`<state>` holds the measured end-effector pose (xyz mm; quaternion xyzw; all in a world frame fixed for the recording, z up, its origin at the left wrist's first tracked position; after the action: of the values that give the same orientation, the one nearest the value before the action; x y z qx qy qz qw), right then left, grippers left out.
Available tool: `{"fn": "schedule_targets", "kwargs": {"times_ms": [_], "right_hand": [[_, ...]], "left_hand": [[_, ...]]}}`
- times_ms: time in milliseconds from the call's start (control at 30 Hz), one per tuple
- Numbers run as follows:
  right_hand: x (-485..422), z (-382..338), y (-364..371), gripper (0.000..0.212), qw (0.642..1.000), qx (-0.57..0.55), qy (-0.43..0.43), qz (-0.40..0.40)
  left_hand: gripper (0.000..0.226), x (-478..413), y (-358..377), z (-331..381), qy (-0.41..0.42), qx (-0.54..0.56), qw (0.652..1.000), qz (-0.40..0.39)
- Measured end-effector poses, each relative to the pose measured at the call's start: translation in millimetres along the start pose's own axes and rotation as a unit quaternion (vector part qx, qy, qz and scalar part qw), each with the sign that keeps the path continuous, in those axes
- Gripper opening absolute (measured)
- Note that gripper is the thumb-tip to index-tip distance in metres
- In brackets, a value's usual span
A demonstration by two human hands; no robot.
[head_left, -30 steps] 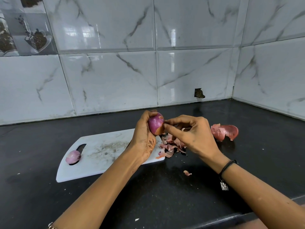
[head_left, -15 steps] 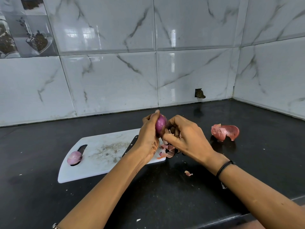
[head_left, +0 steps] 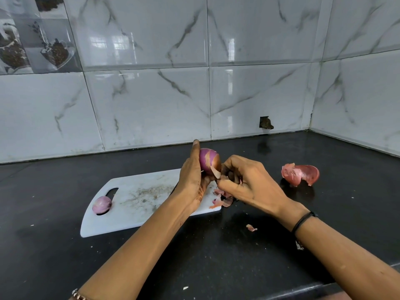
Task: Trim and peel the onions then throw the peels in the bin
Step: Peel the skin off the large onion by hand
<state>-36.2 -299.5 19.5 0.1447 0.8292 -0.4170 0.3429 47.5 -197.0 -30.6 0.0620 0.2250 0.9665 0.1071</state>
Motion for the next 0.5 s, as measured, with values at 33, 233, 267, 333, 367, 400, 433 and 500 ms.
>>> {"fn": "schedule_targets", "kwargs": {"times_ms": [33, 233, 267, 333, 367, 400, 433, 500], "right_hand": [[0.3, 0.9, 0.7, 0.025, 1.0, 0.01, 0.0, -0.006], [0.2, 15.0, -15.4, 0.027, 0.996, 0.056, 0.048, 0.052], [0.4, 18.2, -18.4, 0.026, 0.995, 0.057, 0.056, 0.063], [0.4, 21.0, -18.2, 0.023, 0.994, 0.064, 0.057, 0.063], [-0.1, 20.2, -16.0, 0.021, 0.995, 0.067, 0.05, 0.058], [-0.7, 18.9, -13.5, 0.019, 0.996, 0.066, 0.041, 0.054], [-1.3, 16.9, -11.9, 0.017, 0.996, 0.062, 0.031, 0.053], [-2.3, 13.9, -12.4, 0.014, 0.997, 0.047, 0.015, 0.064]], "left_hand": [[0.054, -1.0, -2.8, -0.8, -0.006, -0.001, 1.0, 0.011], [0.036, -2.8, -14.1, -1.1, -0.032, 0.01, 0.999, 0.042], [0.036, -1.9, -13.9, -2.0, -0.039, 0.009, 0.998, 0.041], [0.038, -0.6, -12.6, -6.7, -0.059, -0.002, 0.998, 0.035], [0.042, 0.0, -11.9, -9.8, -0.07, -0.014, 0.997, 0.032], [0.045, 0.2, -11.5, -12.6, -0.079, -0.025, 0.996, 0.031], [0.047, 0.0, -11.9, -14.8, -0.085, -0.035, 0.995, 0.034], [0.047, -0.2, -12.2, -17.5, -0.094, -0.048, 0.994, 0.035]]}}
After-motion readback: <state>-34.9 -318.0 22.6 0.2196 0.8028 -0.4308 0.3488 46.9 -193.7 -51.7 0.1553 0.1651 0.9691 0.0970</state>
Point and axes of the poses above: each hand's wrist, its own x-axis away from the middle knuckle, its own y-axis out of the palm, z = x × y, the point moved 10 cm from there along -x, towards the middle knuckle, and after that the axes turned 4 degrees about z, right-handed, at the moved point
